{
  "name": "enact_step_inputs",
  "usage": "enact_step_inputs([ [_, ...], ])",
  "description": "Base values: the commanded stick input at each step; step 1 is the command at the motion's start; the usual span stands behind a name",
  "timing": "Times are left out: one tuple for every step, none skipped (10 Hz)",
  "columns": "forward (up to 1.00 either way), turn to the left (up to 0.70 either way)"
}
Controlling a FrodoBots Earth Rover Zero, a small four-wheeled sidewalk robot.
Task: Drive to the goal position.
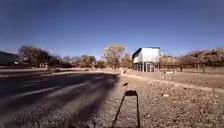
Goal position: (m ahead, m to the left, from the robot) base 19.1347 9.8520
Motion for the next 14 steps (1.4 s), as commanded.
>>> enact_step_inputs([
  [0.70, 0.09],
  [0.70, 0.14],
  [0.70, 0.07],
  [0.70, 0.04],
  [0.70, 0.00],
  [0.70, 0.00],
  [0.70, 0.00],
  [0.70, 0.00],
  [0.70, 0.00],
  [0.70, 0.00],
  [0.70, 0.00],
  [0.70, 0.00],
  [0.70, 0.00],
  [0.70, 0.00],
])
